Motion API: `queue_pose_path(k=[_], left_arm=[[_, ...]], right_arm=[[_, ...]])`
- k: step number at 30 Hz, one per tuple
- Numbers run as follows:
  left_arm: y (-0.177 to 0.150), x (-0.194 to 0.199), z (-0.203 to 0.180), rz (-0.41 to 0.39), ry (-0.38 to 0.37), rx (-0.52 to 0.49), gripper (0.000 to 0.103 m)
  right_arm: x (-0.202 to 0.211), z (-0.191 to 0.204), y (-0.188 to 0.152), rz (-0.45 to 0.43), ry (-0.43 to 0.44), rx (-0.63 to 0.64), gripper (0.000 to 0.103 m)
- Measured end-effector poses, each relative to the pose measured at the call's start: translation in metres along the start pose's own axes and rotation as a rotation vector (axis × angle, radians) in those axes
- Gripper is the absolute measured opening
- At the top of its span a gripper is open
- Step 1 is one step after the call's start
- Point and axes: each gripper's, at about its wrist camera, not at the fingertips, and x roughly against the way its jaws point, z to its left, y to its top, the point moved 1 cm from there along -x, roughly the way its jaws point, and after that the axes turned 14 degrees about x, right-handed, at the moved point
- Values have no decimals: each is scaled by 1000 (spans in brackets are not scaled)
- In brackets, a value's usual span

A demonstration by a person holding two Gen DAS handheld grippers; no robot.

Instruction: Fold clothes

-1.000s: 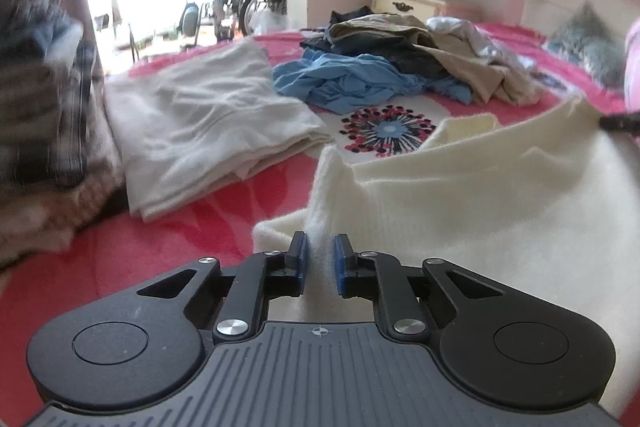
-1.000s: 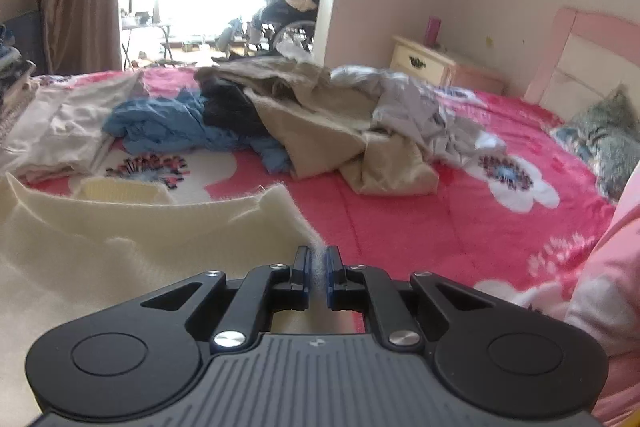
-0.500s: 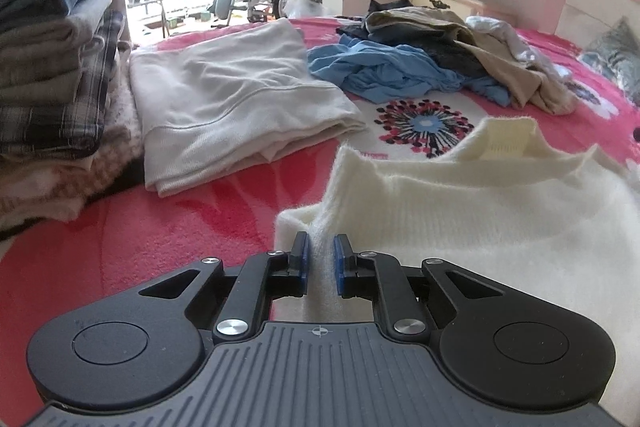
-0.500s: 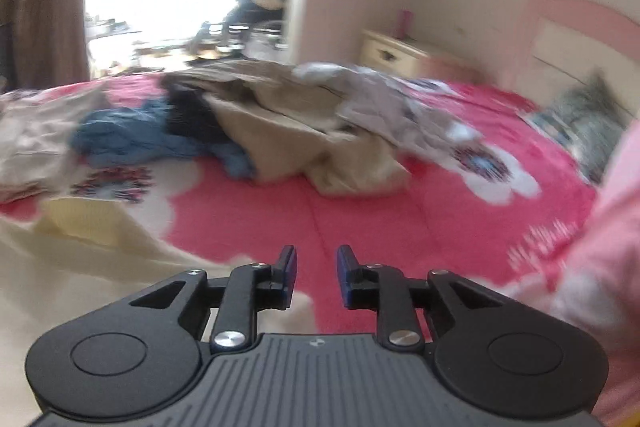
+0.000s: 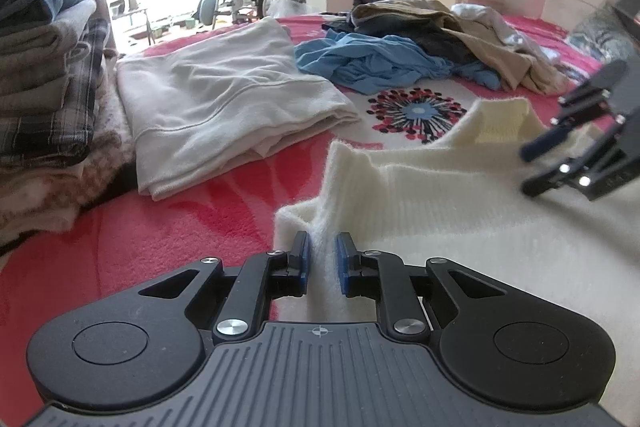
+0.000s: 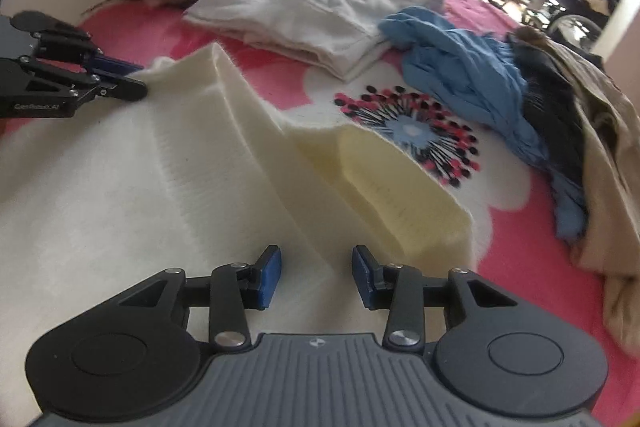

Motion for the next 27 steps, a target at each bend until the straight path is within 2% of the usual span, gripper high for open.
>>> queue_pose_path(k=[6, 9, 11, 13, 15, 19, 21, 24, 27], left_arm=[[-1, -3, 6, 5, -22, 26, 17], [0, -4, 8, 14, -33, 42, 17], [1, -5, 9, 20, -40, 53, 17], [2, -5, 10, 23, -44, 56, 17], [2, -4, 10, 21, -44, 58, 18], [4, 1, 13, 8, -51, 81, 20], [6, 2, 15, 1, -48, 89, 21], [9, 2, 16, -9, -30, 98, 24], [11, 2, 21, -16, -16, 131, 25]], right_arm=[[-7, 1, 6, 78, 54, 19, 45], [-4, 16, 9, 109, 54, 70, 31], [-4, 24, 10, 119, 54, 78, 14], [-3, 35, 12, 117, 11, 113, 7], [1, 48, 15, 103, -74, 167, 6], [22, 62, 19, 24, -296, 227, 5], [28, 64, 22, -7, -380, 243, 5], [22, 63, 25, -17, -432, 250, 5], [0, 62, 23, 11, -432, 249, 5]])
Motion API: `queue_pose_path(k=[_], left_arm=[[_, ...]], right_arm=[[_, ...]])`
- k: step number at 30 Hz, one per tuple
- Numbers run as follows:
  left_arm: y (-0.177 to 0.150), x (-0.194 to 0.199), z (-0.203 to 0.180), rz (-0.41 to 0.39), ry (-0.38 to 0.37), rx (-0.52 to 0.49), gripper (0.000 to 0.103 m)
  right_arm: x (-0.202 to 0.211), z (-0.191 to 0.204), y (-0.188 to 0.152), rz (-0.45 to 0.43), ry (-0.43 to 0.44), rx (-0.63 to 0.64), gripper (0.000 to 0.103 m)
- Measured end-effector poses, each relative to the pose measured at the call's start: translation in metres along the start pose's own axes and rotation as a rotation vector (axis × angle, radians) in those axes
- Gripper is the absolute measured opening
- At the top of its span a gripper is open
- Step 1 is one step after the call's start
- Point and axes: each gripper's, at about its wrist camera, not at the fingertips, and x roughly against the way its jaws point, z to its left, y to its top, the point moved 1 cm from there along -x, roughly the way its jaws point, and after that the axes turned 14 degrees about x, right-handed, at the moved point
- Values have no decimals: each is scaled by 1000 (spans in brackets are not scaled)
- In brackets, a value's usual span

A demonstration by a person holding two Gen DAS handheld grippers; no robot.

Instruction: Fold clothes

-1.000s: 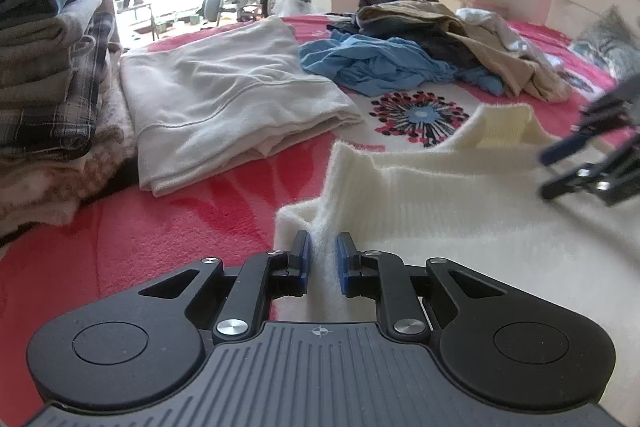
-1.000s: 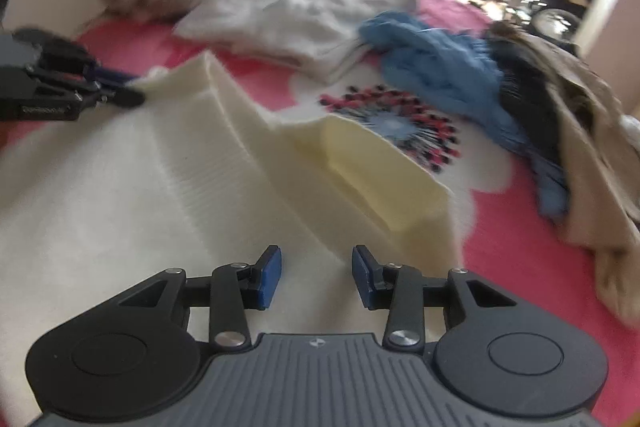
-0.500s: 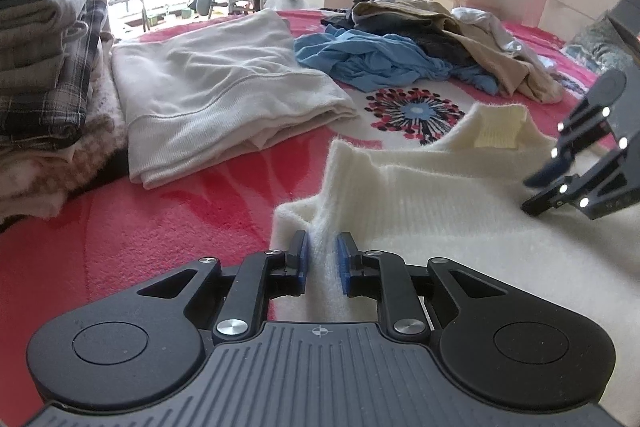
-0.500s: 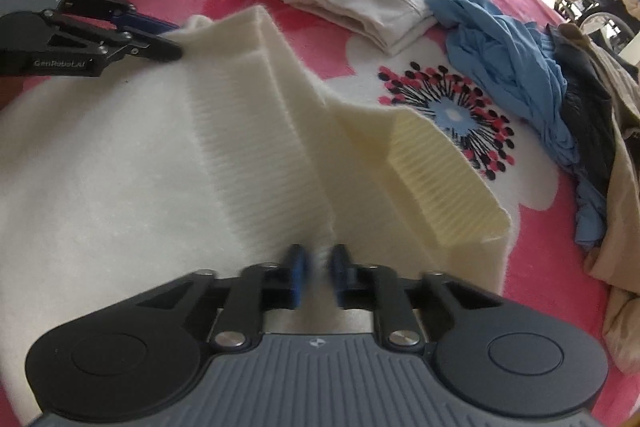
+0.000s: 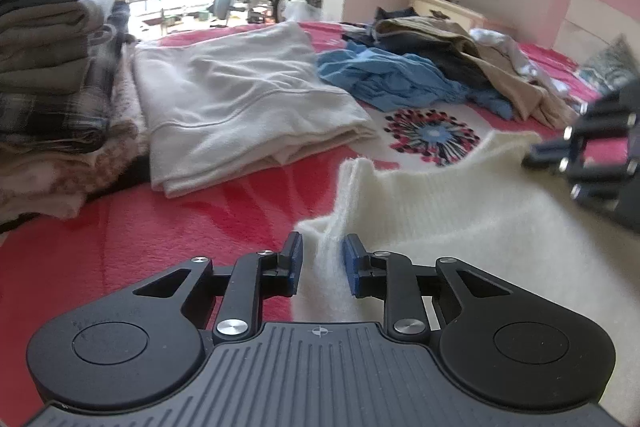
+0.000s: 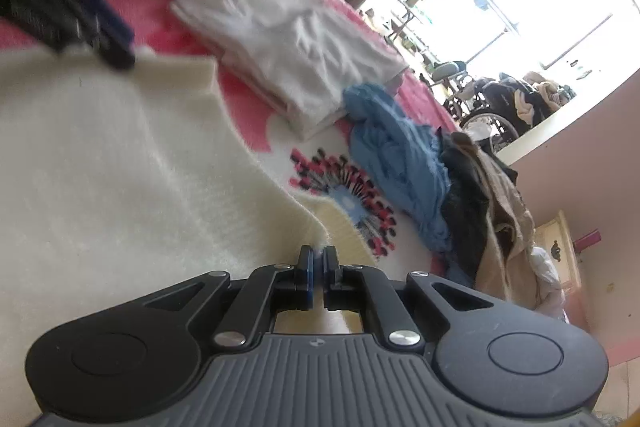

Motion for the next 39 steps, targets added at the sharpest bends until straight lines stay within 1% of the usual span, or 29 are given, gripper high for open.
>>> queue_pose_path(k=[2, 4, 6, 7, 9, 10, 12, 13, 14, 15, 16, 17, 18, 19, 20, 22, 24, 25, 26, 28, 30, 31, 34, 35, 36, 38, 39], left_arm=[[1, 0, 3, 2, 3, 20, 27], [2, 4, 3, -14, 9, 22, 27], [4, 16, -1, -78, 38, -12, 25], [6, 22, -5, -115, 39, -36, 25], [10, 33, -15, -168, -4, -82, 26], [12, 36, -21, -175, -40, -104, 26], [13, 28, -36, -97, -143, -141, 26], [11, 19, -45, -45, -171, -165, 27], [7, 7, -53, -1, -173, -190, 27], [3, -5, -59, 21, -145, -210, 27], [-1, -19, -62, 46, -97, -224, 27], [-3, -31, -62, 73, -55, -219, 27], [-4, -38, -59, 87, -41, -195, 27], [-4, -41, -54, 88, -47, -163, 27], [-3, -42, -50, 85, -55, -143, 27], [-2, -42, -48, 83, -58, -138, 27], [-3, -41, -49, 79, -56, -142, 27], [-4, -41, -50, 77, -52, -146, 27], [-4, -41, -50, 74, -49, -150, 27], [-4, -42, -51, 69, -44, -153, 28], [-5, -43, -52, 67, -40, -152, 28], [-5, -43, -52, 66, -38, -153, 28], [-5, -44, -54, 65, -32, -162, 28], [-5, -44, -55, 66, -30, -168, 28], [-5, -44, -55, 66, -29, -174, 28], [-5, -44, -56, 65, -26, -181, 28], [-5, -44, -56, 65, -25, -182, 28]], right_arm=[[-15, 6, -2, 18, 9, -6, 5], [-18, 13, -2, 18, 0, -3, 5], [-22, 16, -2, 15, -13, -3, 5], [-21, 16, -2, 13, -14, -13, 5], [-23, 14, -4, 8, -7, -39, 5], [-24, 14, -5, 6, -7, -47, 5], [-27, 13, -5, 1, -7, -68, 5], [-28, 12, -5, -2, -8, -82, 5], [-29, 10, -6, -5, -7, -113, 6], [-30, 7, -6, -9, -6, -144, 6], [-30, 1, -9, -16, 0, -199, 7], [-29, -6, -12, -24, 6, -256, 10], [-25, -17, -17, -46, 19, -335, 12], [-19, -27, -24, -59, 5, -398, 13], [-11, -40, -32, -58, -41, -464, 15], [10, -74, -59, -84, -93, -639, 15], [34, -104, -95, -105, -112, -817, 15], [45, -116, -113, -97, -110, -879, 16], [52, -121, -128, -86, -81, -919, 19], [65, -131, -157, -65, -20, -997, 19], [71, -123, -174, -31, 55, -1015, 22], [72, -116, -178, -6, 76, -1001, 24], [63, -92, -179, 51, 139, -912, 33], [59, -85, -178, 70, 158, -892, 34], [55, -78, -176, 84, 163, -860, 34], [53, -66, -170, 115, 125, -799, 36], [51, -64, -170, 117, 127, -792, 38]])
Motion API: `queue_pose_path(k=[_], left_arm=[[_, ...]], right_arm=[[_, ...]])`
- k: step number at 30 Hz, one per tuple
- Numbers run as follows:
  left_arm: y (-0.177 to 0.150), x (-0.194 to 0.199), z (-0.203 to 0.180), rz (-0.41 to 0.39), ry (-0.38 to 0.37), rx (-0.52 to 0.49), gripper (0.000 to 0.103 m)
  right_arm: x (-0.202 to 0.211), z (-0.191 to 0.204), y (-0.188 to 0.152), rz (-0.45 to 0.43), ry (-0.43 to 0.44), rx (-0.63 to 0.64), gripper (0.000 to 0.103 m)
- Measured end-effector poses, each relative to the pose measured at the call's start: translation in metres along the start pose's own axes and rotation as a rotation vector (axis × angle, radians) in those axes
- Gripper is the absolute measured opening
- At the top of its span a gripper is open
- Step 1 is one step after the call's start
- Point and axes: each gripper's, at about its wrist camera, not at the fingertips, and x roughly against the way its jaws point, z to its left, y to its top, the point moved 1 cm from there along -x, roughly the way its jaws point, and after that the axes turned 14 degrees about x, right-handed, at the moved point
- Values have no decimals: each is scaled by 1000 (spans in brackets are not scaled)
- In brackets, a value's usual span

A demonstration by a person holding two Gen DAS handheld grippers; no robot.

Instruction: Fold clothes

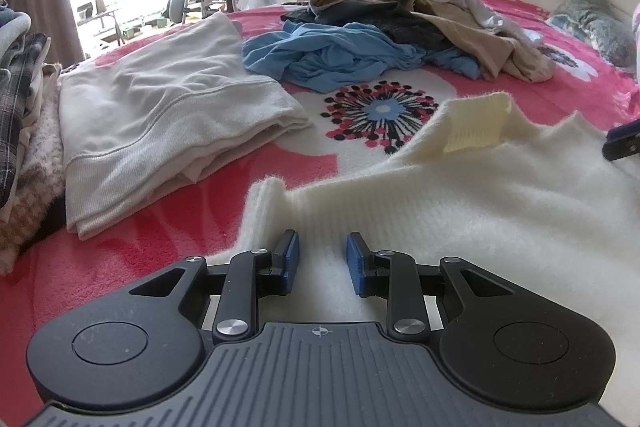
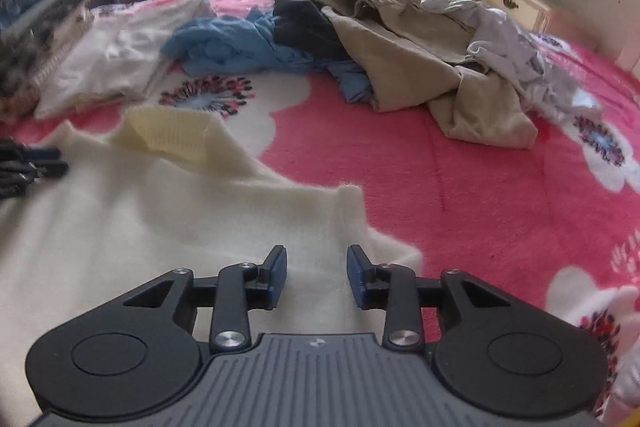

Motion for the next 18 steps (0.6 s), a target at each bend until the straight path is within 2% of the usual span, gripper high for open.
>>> queue_pose_path(k=[3, 5, 6, 7, 8, 13, 18], left_arm=[[0, 0, -1, -4, 5, -6, 28], [-1, 0, -2, -8, 7, -9, 28], [-1, 0, -2, -11, 8, -9, 28], [-1, 0, -2, -12, 8, -7, 28], [0, 0, -2, -14, 7, -4, 28], [6, -5, -3, -22, -4, 9, 28], [8, -13, -9, -41, 8, -8, 29]], right_arm=[[-7, 4, 0, 31, -14, 30, 40], [-13, 6, -1, 49, -32, 39, 36], [-16, 6, -1, 54, -43, 39, 27], [-17, 8, 0, 54, -77, 59, 8], [-17, 10, 0, 54, -113, 79, 6], [-14, 6, -6, 43, -212, 87, 5], [-30, 7, -11, 50, -291, 153, 6]])
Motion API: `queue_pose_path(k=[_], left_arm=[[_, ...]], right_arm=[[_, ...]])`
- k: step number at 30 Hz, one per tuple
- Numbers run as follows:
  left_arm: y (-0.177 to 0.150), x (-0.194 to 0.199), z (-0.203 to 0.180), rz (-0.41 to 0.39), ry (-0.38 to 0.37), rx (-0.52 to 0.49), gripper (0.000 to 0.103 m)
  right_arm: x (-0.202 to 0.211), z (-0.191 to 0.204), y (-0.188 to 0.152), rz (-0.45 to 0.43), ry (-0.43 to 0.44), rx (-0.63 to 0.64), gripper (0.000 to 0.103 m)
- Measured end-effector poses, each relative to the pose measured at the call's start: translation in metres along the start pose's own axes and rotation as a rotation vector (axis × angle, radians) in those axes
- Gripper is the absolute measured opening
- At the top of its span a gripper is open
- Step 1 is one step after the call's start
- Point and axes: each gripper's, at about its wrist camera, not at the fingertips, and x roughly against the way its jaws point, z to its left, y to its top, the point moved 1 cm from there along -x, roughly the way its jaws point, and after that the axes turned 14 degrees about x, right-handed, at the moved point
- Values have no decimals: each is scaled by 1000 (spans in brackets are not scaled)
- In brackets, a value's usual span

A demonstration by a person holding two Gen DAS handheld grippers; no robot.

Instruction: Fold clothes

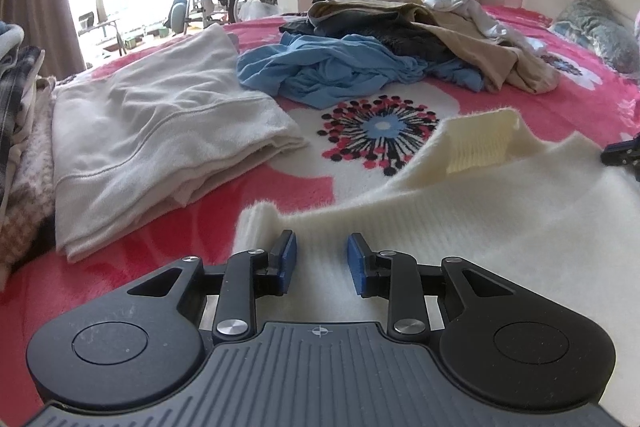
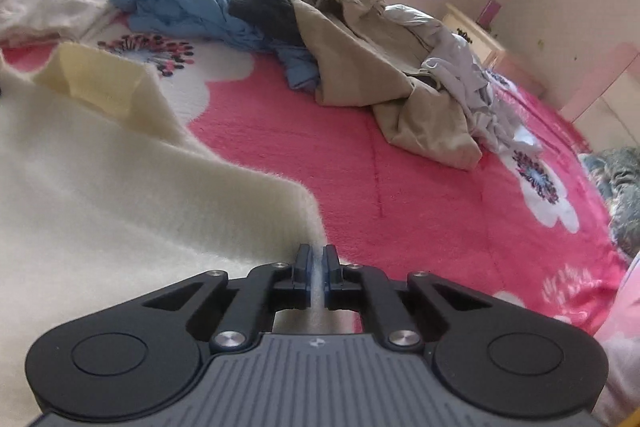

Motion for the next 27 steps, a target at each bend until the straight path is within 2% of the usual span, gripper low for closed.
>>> queue_pose_path(k=[1, 2, 5, 7, 10, 12, 15, 16, 18, 19, 20, 22, 25, 27], left_arm=[[-1, 0, -1, -5, 3, -7, 30], [-2, 0, -2, -9, 5, -13, 30], [-2, 0, 0, -14, 0, -12, 30], [-2, 0, 1, -15, -4, -7, 30], [-2, -1, 0, -18, -1, -13, 30], [-3, -1, -1, -19, 1, -15, 30], [-3, -2, -1, -23, 1, -15, 30], [-4, -2, -1, -25, 1, -15, 30], [-5, -2, 0, -28, 0, -14, 31], [-4, -2, 0, -27, -3, -12, 31], [-4, -3, 1, -25, -6, -9, 31], [-1, -2, 2, -18, -14, -4, 31], [6, 8, 5, 1, -28, 4, 31], [10, 26, 6, -18, -41, 21, 31]], right_arm=[[-1, 0, 1, 0, -16, 9, 7], [0, -2, 2, 3, -20, 9, 13], [11, -22, 4, -7, 2, -73, 24], [24, -36, 5, -32, 39, -151, 24], [43, -42, 11, -62, 20, -144, 22], [51, -46, 12, -101, 84, -167, 22], [52, -39, 10, -132, 243, -144, 22], [44, -34, 4, -97, 234, -123, 21], [27, -25, -7, -22, 207, -82, 13], [18, -25, -19, 2, 166, -80, 13], [17, -33, -29, -14, 170, -143, 22], [25, -52, -34, -22, 192, -282, 24], [60, -54, -28, -70, 119, -246, 23], [84, -54, -25, -103, 137, -243, 23]])
